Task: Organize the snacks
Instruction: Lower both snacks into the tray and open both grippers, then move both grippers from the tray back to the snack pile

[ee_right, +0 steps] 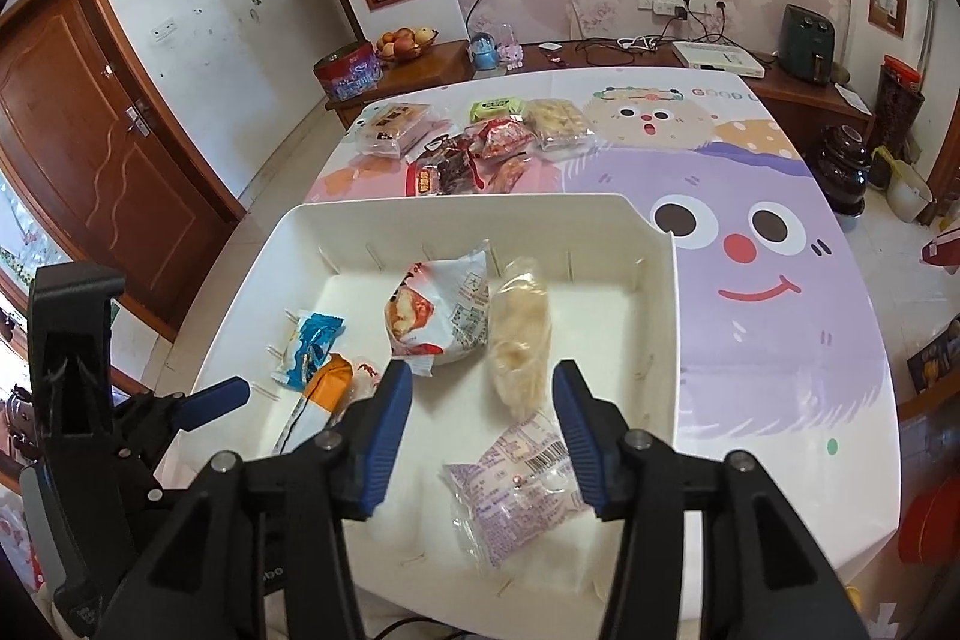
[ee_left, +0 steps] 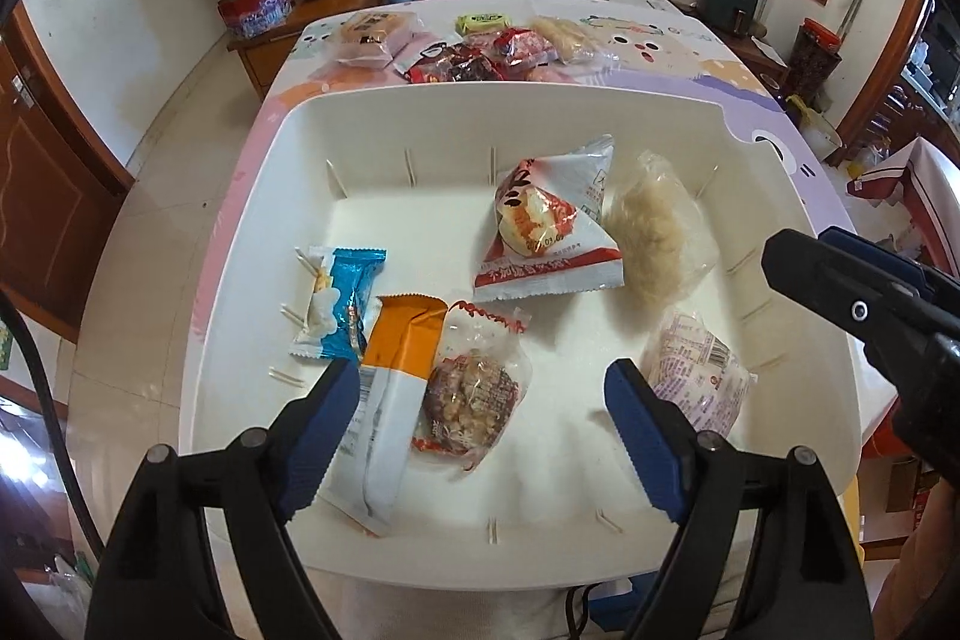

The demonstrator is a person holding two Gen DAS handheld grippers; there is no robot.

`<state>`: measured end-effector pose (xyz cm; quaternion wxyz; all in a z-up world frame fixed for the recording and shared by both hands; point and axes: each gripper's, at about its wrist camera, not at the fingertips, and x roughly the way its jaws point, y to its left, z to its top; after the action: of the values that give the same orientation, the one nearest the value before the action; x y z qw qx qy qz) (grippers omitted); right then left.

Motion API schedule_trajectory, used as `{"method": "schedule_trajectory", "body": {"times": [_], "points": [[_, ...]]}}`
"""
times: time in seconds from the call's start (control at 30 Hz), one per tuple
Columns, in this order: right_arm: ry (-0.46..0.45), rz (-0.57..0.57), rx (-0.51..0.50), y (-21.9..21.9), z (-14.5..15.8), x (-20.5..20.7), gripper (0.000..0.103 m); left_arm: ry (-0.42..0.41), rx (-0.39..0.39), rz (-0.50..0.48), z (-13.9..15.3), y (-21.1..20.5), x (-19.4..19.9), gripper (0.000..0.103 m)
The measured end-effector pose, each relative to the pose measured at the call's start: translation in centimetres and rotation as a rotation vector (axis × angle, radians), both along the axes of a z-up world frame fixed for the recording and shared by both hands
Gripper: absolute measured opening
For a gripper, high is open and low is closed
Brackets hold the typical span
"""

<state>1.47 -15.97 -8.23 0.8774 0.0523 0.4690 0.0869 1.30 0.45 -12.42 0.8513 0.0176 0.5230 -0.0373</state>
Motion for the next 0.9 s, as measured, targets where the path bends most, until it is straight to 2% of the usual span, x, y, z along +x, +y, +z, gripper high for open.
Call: {"method": "schedule_trajectory", "body": {"times": [0.67,0.9], "points": [[0.030,-0.002,-0.001,-0.2,-1.1,0.3,0.049,-0.007,0.005,-0.002,0.1,0.1,0.3,0.083],[0.017,0.039,-0.014,0.3,-0.2,1.1,0.049,-0.040,0.021,-0.004,2.0,0.7,1.8,0.083]]}}
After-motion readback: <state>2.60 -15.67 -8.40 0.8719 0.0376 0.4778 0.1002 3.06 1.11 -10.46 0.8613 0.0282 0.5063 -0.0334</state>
